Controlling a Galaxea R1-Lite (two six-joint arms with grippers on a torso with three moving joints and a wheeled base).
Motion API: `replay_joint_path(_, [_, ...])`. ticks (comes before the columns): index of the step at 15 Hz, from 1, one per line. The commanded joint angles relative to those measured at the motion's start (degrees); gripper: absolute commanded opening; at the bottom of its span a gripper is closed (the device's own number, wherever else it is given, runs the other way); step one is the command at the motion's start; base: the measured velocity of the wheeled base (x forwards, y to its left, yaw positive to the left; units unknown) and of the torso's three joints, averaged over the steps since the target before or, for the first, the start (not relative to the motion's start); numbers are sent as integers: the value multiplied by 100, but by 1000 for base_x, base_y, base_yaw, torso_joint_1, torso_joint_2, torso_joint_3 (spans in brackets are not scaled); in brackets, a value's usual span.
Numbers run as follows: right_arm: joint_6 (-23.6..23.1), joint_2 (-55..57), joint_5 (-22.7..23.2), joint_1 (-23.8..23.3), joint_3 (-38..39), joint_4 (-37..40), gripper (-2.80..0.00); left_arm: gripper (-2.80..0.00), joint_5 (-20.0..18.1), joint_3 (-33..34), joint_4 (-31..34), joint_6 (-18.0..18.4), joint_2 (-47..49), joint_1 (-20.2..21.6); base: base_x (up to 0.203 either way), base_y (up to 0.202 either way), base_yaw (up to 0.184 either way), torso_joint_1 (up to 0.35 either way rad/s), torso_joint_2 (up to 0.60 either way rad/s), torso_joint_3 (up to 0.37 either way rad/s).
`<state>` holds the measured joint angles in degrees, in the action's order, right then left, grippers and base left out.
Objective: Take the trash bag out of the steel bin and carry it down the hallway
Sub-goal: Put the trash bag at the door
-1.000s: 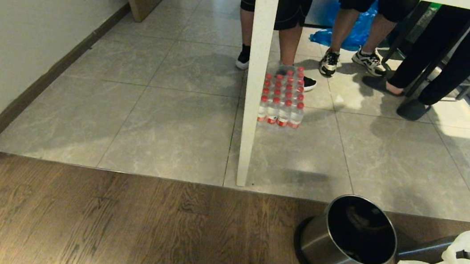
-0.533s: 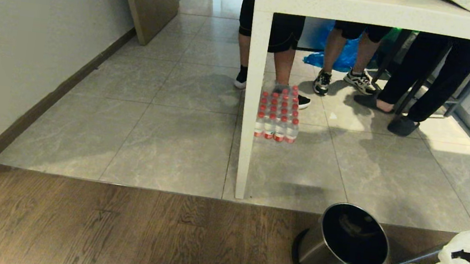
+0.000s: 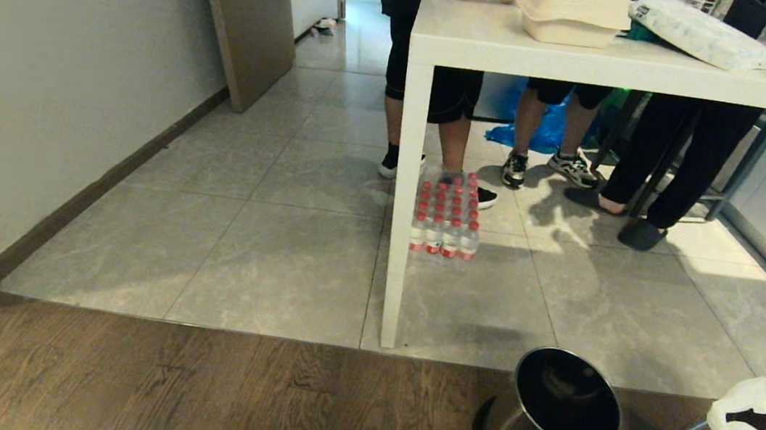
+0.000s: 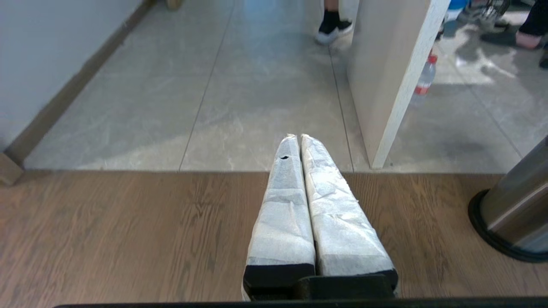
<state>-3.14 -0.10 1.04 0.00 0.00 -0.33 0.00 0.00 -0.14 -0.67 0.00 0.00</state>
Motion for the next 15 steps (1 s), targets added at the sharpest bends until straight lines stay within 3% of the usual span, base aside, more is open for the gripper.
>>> replay_joint_path(1, [-3, 10, 2, 0, 9, -2, -280, -280, 0, 0, -3, -3, 0, 0, 0, 0, 0, 4, 2, 199])
replay_joint_path(6, [-3, 10, 2, -1, 1, -2, -280, -280, 0, 0, -3, -1, 0, 0, 0, 0, 0, 1, 3, 188])
replay_joint_path(15, [-3, 10, 2, 0, 6, -7, -280, -280, 0, 0, -12, 45, 0, 0, 0, 0, 0, 1, 1, 15])
